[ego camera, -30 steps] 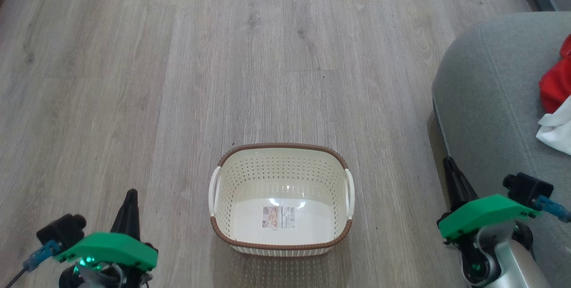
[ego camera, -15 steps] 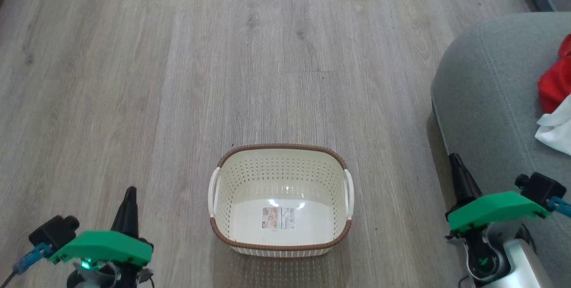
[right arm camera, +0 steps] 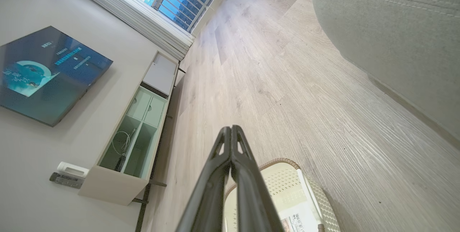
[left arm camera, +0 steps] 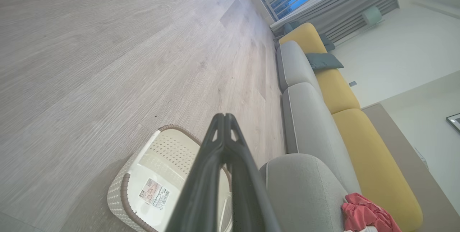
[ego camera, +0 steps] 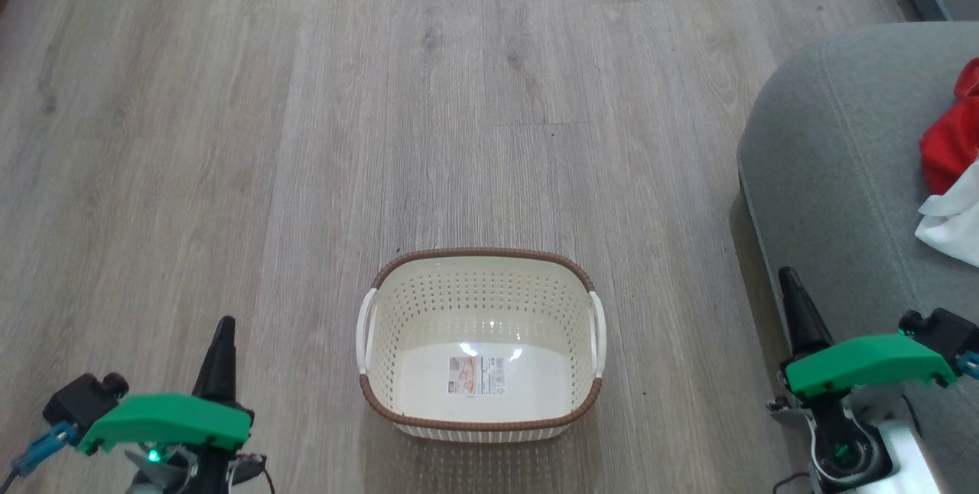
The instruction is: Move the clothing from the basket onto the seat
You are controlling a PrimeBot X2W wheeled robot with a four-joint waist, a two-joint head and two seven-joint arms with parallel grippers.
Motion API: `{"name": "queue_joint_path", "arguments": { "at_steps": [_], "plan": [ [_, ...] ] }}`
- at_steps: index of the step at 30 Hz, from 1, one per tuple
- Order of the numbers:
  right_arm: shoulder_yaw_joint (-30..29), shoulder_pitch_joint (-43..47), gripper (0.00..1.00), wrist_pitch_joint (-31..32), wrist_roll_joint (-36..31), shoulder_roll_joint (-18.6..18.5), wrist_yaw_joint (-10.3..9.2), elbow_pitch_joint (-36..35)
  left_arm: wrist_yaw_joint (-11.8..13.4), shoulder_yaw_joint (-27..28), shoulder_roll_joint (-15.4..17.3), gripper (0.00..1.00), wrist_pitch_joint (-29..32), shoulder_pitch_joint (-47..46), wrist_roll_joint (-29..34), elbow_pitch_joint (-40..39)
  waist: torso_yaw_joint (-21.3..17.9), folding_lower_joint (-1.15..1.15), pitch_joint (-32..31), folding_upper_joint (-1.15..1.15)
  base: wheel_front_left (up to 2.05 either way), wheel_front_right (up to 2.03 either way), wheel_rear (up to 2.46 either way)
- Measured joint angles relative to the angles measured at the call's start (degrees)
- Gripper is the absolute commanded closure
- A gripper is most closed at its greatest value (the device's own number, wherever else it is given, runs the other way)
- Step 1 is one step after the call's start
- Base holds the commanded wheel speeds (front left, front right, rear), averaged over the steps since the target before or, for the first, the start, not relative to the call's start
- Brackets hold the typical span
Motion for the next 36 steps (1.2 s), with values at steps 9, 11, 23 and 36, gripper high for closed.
{"name": "queue_joint_path", "arguments": {
  "at_steps": [9, 11, 23, 36],
  "plan": [
    [-0.90, 0.01, 1.00, 1.46, 5.86, 0.58, 0.00, -1.03, 0.00, 0.00, -0.03, 1.00, 1.51, 0.00, -5.98, -0.78, -0.09, 0.00, -0.10, 0.00, 0.00, 0.00, 0.00],
    [-1.21, 0.02, 1.00, 1.80, 7.03, 0.68, 0.00, -1.32, 0.00, 0.00, -0.03, 1.00, 1.87, 0.00, -7.30, -0.90, -0.11, 0.00, -0.13, 0.00, 0.00, 0.00, 0.00],
    [-2.36, 0.79, 1.00, 3.63, 14.64, 0.86, 0.00, -2.80, 0.00, 0.01, -0.08, 1.00, 3.86, 0.00, -15.17, -1.75, -0.23, 0.00, -0.27, 0.00, 0.00, 0.00, 0.00],
    [-3.76, 1.15, 1.00, 5.92, 23.04, 1.18, 0.00, -4.32, 0.00, 0.00, -0.10, 1.00, 5.84, 0.00, -23.73, -2.77, -0.36, 0.00, -0.42, 0.00, 0.00, 0.00, 0.00]
  ]
}}
